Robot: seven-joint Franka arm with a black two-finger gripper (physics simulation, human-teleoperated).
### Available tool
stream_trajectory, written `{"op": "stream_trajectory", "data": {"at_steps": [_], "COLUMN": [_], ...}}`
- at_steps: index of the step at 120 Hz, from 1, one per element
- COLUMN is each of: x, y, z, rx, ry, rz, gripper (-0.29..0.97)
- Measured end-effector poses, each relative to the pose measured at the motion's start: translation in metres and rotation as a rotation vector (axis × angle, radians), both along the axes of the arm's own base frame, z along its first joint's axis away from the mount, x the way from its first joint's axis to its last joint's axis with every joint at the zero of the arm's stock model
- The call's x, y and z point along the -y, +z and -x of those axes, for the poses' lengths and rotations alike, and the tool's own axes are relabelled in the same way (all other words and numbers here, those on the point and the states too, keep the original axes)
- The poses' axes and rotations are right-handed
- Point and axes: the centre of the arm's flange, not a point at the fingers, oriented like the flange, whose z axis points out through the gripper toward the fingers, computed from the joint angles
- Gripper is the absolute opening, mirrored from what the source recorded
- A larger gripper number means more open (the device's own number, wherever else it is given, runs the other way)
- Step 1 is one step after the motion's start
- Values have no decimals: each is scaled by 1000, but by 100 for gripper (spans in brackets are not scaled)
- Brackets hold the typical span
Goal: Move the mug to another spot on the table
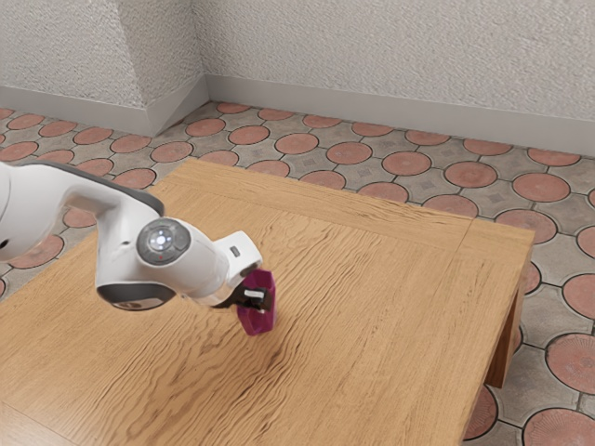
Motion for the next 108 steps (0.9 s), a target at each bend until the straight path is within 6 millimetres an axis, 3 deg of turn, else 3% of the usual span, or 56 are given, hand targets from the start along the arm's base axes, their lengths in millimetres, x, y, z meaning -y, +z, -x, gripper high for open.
{"op": "stream_trajectory", "data": {"at_steps": [9, 21, 33, 42, 56, 68, 88, 108], "x": [4, 10, 25, 28, -28, -62, -112, -159], "y": [12, 45, 96, 153, 220, 269, 302, 313], "z": [4, 8, 1, -32, -79, -112, -119, -103], "rx": [18, 72, 146, 179, 104, -3, -185, -327], "ry": [-5, -9, -13, 105, 368, 457, 418, 302], "rz": [-2, -13, -64, -50, 86, 193, 269, 246], "gripper": [53, 58, 61, 62, 63, 64, 65, 66]}}
